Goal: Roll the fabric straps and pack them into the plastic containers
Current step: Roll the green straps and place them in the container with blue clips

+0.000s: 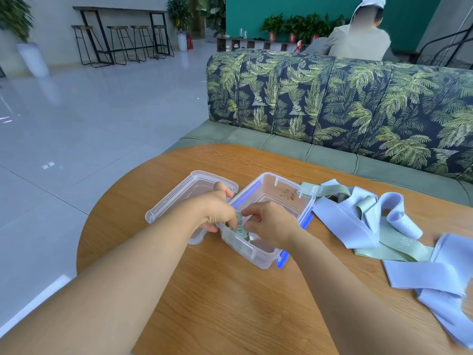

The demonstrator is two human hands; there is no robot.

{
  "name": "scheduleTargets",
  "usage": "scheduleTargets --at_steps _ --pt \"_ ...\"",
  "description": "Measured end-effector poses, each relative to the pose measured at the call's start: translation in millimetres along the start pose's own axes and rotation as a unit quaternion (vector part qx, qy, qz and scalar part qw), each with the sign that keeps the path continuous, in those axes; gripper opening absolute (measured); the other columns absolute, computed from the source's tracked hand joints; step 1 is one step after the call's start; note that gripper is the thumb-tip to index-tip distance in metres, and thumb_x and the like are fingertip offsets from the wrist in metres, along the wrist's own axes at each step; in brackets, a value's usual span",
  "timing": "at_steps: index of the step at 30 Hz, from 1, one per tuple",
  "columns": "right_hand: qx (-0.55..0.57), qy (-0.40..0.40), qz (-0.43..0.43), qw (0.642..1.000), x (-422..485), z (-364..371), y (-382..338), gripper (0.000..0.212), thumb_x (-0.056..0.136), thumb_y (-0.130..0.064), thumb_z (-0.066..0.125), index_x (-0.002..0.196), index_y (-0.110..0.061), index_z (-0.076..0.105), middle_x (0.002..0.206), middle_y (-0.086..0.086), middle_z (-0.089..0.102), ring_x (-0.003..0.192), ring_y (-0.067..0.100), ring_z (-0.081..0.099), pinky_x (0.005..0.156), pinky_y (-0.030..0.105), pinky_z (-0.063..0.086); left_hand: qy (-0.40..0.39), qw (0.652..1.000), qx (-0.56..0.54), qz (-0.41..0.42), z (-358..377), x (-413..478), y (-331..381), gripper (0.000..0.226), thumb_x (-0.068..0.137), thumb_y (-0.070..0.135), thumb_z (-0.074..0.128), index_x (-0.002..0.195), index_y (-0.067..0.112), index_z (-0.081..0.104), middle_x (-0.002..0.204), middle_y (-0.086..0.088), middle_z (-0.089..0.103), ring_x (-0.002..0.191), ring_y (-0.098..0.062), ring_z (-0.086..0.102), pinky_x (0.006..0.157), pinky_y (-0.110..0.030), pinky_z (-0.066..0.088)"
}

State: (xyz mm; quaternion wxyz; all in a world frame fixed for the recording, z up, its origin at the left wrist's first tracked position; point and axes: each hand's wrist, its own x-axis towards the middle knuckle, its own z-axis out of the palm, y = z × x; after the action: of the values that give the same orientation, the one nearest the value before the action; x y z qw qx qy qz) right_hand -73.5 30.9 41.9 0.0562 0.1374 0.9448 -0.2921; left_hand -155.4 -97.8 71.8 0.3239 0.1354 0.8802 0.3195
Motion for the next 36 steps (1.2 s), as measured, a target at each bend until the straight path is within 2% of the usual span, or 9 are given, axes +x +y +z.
scheduleTargets --at_steps 5,13,17,20,22,27,30,32,36 --pt "0.003 -0.008 0.003 1.0 1.1 -1.1 0.9 0.032 0.091 -0.024 0.054 0.12 -0.032 0.063 0.099 -0.013 0.062 0.104 0.014 0.06 0.093 0.038 0.05 0.016 0.999 0.033 0.008 4.3 1.7 0.5 0.065 0.08 0.007 0.071 0.126 0.029 0.031 0.116 -0.003 0.042 0.096 -0.016 0.051 0.07 -0.026 0.051" --pt "0.015 -0.017 0.018 1.0 2.8 -1.4 0.2 0.032 0.09 -0.025 0.058 0.122 -0.031 0.062 0.105 -0.008 0.068 0.104 0.015 0.062 0.095 0.038 0.05 0.014 0.999 0.051 0.01 3.6 -1.1 1.8 0.065 0.081 0.008 0.071 0.127 0.029 0.03 0.117 -0.002 0.04 0.1 -0.02 0.053 0.071 -0.027 0.051" --pt "0.034 -0.016 0.023 0.999 4.3 -1.0 1.5 0.032 0.088 -0.024 0.06 0.12 -0.03 0.064 0.097 -0.009 0.067 0.1 0.016 0.063 0.093 0.039 0.051 0.015 0.999 0.049 0.013 2.3 -1.3 1.1 0.069 0.08 0.009 0.072 0.129 0.03 0.029 0.117 -0.002 0.04 0.101 -0.019 0.053 0.071 -0.027 0.052" --pt "0.038 -0.014 0.025 0.999 5.4 -0.2 2.1 0.032 0.088 -0.024 0.061 0.12 -0.029 0.063 0.095 -0.008 0.067 0.098 0.016 0.064 0.092 0.038 0.051 0.024 0.998 0.052 0.038 2.7 -1.6 -0.7 0.068 0.079 0.008 0.072 0.13 0.029 0.03 0.122 -0.002 0.04 0.102 -0.02 0.055 0.078 -0.031 0.053" --pt "0.045 -0.013 0.029 0.998 6.6 0.6 2.9 0.031 0.088 -0.025 0.062 0.119 -0.029 0.063 0.095 -0.007 0.068 0.097 0.016 0.064 0.092 0.039 0.051 0.043 0.996 0.044 0.062 3.2 -1.9 -1.5 0.06 0.08 0.008 0.07 0.125 0.03 0.037 0.124 -0.001 0.042 0.103 -0.02 0.055 0.085 -0.035 0.053" --pt "0.057 -0.016 0.029 0.998 8.5 0.9 4.2 0.028 0.087 -0.025 0.063 0.115 -0.029 0.064 0.092 -0.006 0.069 0.093 0.017 0.065 0.091 0.039 0.052 0.094 0.989 0.046 0.105 2.0 -2.0 -2.4 0.026 0.083 0.008 0.064 0.1 0.028 0.061 0.137 -0.001 0.046 0.105 -0.016 0.055 0.085 -0.037 0.055" --pt "0.07 -0.012 0.021 0.997 9.3 0.6 5.2 0.02 0.084 -0.023 0.066 0.102 -0.031 0.066 0.088 -0.006 0.068 0.092 0.019 0.066 0.089 0.04 0.053 0.08 0.988 0.085 0.1 4.0 -3.4 -2.6 0.016 0.082 0.014 0.071 0.093 0.025 0.068 0.117 -0.002 0.057 0.093 -0.016 0.059 0.075 -0.029 0.052" --pt "0.078 -0.007 0.014 0.997 9.3 -0.8 5.9 0.013 0.082 -0.019 0.067 0.086 -0.031 0.065 0.079 -0.008 0.066 0.087 0.018 0.066 0.086 0.04 0.055 0.073 0.986 0.108 0.102 5.9 -4.3 -2.9 0.016 0.082 0.016 0.074 0.094 0.024 0.067 0.103 -0.001 0.054 0.081 -0.016 0.055 0.065 -0.024 0.044" --pt "0.1 -0.005 -0.003 0.995 7.1 -3.6 5.8 0.012 0.082 -0.016 0.067 0.072 -0.023 0.07 0.065 -0.011 0.065 0.079 0.024 0.068 0.08 0.043 0.057 0.08 0.986 0.107 0.102 7.1 -3.3 -3.2 0.02 0.081 0.016 0.075 0.099 0.021 0.067 0.102 0.0 0.051 0.083 -0.017 0.055 0.069 -0.025 0.044"
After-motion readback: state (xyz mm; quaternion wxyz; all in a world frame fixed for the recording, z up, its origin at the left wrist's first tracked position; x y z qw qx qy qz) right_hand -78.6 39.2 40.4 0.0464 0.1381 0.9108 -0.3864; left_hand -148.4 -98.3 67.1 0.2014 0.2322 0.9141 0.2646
